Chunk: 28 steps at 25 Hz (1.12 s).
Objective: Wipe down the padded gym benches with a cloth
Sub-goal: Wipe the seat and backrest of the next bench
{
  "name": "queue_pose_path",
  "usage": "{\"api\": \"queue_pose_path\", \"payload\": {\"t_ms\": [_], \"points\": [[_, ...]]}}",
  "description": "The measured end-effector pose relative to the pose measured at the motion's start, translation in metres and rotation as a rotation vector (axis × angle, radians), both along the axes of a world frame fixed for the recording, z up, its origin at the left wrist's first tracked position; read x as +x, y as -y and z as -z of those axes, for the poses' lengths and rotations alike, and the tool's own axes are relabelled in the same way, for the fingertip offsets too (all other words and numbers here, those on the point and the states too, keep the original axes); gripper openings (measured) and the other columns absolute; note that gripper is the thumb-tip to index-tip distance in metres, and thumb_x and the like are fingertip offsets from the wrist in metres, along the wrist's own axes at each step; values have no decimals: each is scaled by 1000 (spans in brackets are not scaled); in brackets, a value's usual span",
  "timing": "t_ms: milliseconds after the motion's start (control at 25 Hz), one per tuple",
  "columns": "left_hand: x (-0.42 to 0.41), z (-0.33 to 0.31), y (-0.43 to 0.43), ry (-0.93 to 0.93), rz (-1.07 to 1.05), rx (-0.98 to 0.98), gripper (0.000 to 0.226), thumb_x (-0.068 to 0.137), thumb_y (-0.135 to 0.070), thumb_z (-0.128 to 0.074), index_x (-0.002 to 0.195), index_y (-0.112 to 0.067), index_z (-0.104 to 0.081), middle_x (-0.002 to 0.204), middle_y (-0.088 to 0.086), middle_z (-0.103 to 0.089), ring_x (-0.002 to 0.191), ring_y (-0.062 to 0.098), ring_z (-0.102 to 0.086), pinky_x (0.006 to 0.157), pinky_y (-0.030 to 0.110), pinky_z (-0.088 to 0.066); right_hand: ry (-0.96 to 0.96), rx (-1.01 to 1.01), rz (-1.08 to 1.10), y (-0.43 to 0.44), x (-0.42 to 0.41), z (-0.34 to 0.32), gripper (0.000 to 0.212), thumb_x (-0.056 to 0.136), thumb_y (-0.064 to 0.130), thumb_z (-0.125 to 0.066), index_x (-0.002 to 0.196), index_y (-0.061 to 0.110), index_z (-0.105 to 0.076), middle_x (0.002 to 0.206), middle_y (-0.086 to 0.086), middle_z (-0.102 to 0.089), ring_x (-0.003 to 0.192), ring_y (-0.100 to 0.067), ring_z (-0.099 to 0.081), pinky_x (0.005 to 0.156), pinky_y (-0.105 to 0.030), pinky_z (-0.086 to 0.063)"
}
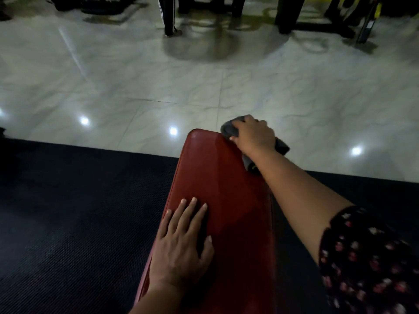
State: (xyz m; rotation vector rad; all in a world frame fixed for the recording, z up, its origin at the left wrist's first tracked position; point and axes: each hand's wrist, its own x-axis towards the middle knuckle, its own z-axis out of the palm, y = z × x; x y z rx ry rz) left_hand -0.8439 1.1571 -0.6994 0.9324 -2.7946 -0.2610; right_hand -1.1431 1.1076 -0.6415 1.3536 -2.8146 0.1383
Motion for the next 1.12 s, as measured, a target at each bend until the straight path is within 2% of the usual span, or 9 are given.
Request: {"api": "queue_pose_path", "payload": {"t_ms": [240, 360, 480, 560, 640, 720, 880, 1000, 1120], "points": [[0, -2, 1, 40, 10, -15, 65, 85, -49, -44, 145, -24, -48, 152, 0, -43, 143, 20, -35, 113, 43, -22, -22, 18, -251, 74, 64, -2, 41, 96, 39, -54, 136, 32, -50, 137, -2, -44, 118, -33, -45, 88, -41, -40], [0, 0, 1, 37, 0, -15, 66, 85, -49, -45, 145, -25, -47, 153, 0, -42, 144, 20, -34, 114, 43, -22, -56, 93, -403, 69, 79, -6, 42, 96, 39, -54, 137, 35, -48, 139, -2, -43, 117, -32, -45, 85, -41, -41], [0, -2, 1, 17, 2, -11, 65, 85, -49, -44, 145, -24, -48, 153, 0, -42, 144, 19, -33, 114, 43, -22, 48, 81, -476, 53, 75, -16, 48, 92, 39, -60, 139, 39, -46, 140, 2, -42, 117, -31, -47, 87, -41, -44], [-1, -1, 0, -5, -1, -17, 64, 84, -48, -44, 143, -23, -50, 152, 1, -43, 143, 20, -35, 114, 43, -23, 55, -38, -320, 39, 53, -26, 47, 90, 38, -62, 136, 39, -49, 138, 1, -43, 117, -34, -48, 89, -42, -45], [0, 0, -1, -15, -2, -16, 64, 84, -48, -44, 143, -22, -51, 152, 2, -43, 143, 21, -35, 114, 43, -22, 34, -210, 14, 3, 14, -23, 45, 91, 35, -60, 135, 37, -49, 140, -4, -41, 116, -39, -47, 90, -44, -45], [-1, 0, 1, -15, 1, -21, 65, 84, -48, -43, 143, -21, -51, 152, 2, -44, 142, 21, -36, 115, 42, -21, 136, -302, 316, -48, -19, -7, 48, 91, 34, -61, 138, 35, -48, 141, -9, -40, 117, -43, -48, 93, -44, -45], [-2, 3, 2, 8, 1, -25, 66, 83, -48, -41, 141, -19, -53, 149, 5, -47, 140, 23, -38, 117, 40, -16, 541, -456, 411, -117, -4, 40, 54, 87, 27, -69, 139, 24, -53, 129, -15, -56, 115, -34, -58, 93, -35, -46], [-2, 3, 2, 12, -15, -16, 65, 84, -48, -40, 141, -19, -54, 149, 6, -47, 140, 24, -39, 117, 40, -14, 566, -544, 483, -151, 44, 56, 51, 90, 27, -67, 139, 22, -52, 131, -11, -56, 117, -29, -56, 94, -34, -45], [-2, 3, 1, 7, -13, -22, 66, 84, -49, -39, 141, -19, -53, 149, 7, -47, 140, 24, -39, 118, 38, -11, 697, -637, 515, -158, 48, 53, 48, 90, 22, -67, 137, 21, -55, 127, -3, -60, 114, -19, -56, 95, -32, -46]]}}
